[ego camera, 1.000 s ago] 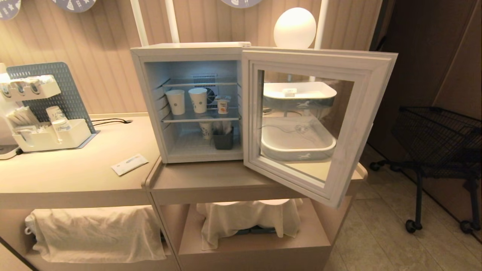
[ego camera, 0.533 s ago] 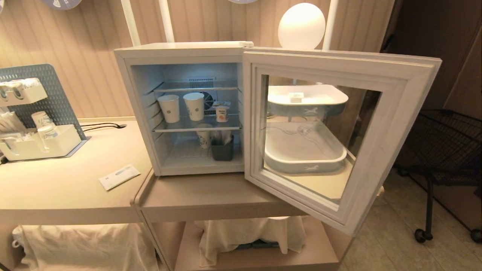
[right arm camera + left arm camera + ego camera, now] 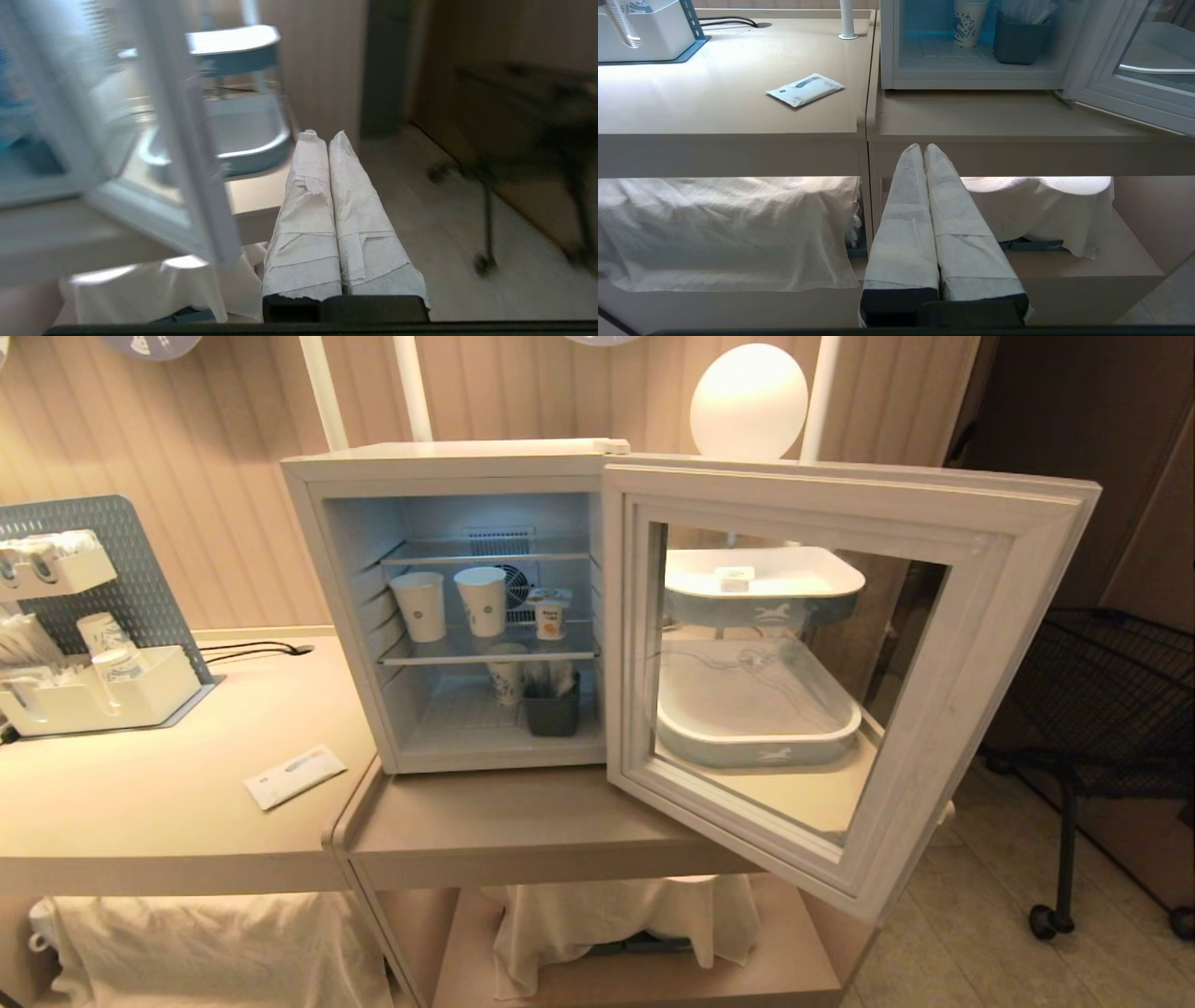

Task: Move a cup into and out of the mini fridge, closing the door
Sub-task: Close the freezer door

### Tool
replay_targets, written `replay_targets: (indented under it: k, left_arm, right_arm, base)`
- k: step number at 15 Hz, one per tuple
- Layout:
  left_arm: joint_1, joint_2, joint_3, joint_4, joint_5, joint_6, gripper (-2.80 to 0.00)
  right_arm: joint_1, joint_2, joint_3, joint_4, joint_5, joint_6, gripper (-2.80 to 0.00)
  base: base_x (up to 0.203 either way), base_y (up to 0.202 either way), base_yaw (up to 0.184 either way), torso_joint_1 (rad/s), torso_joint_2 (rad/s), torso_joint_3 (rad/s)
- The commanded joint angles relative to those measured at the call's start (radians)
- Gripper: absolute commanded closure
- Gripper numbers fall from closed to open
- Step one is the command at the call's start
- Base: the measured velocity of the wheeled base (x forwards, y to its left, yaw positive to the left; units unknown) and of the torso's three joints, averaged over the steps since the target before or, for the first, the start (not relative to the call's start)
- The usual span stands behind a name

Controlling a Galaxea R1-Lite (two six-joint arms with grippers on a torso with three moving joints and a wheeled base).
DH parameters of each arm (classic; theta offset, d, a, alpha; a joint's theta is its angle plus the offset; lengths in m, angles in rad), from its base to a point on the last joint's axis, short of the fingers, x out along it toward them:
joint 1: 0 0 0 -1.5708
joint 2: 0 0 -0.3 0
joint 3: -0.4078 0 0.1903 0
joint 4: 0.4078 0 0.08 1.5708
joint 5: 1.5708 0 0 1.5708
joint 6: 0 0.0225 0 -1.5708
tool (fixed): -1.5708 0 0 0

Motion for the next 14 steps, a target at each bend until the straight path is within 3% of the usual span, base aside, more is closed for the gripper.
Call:
replay_targets:
  k: [1,4,6,9,11,14]
  left_arm:
    - [0.000,0.001,0.000,0.000,0.001,-0.001,0.00]
    - [0.000,0.001,0.000,-0.002,0.001,-0.001,0.00]
    - [0.000,0.001,0.000,-0.002,0.001,-0.001,0.00]
    - [0.000,0.001,0.000,-0.002,0.001,-0.002,0.00]
    - [0.000,0.001,0.000,-0.002,0.001,-0.002,0.00]
    - [0.000,0.001,0.001,-0.003,0.001,-0.004,0.00]
  right_arm:
    - [0.032,0.331,-0.097,0.012,-0.150,0.092,0.00]
    - [0.020,0.650,-0.146,-0.001,-0.212,0.278,0.00]
    - [-0.124,0.851,-0.169,-0.117,-0.078,0.336,0.00]
    - [-0.361,1.169,-0.221,-0.341,0.300,0.369,0.00]
    - [-0.436,1.326,-0.242,-0.485,0.637,0.378,0.00]
    - [-0.484,1.447,-0.261,-0.629,1.127,0.392,0.00]
  base:
    - [0.000,0.000,0.000,0.000,0.00,0.000]
    - [0.000,0.000,0.000,0.000,0.00,0.000]
    - [0.000,0.000,0.000,0.000,0.00,0.000]
    - [0.000,0.000,0.000,0.000,0.00,0.000]
    - [0.000,0.000,0.000,0.000,0.00,0.000]
    - [0.000,0.000,0.000,0.000,0.00,0.000]
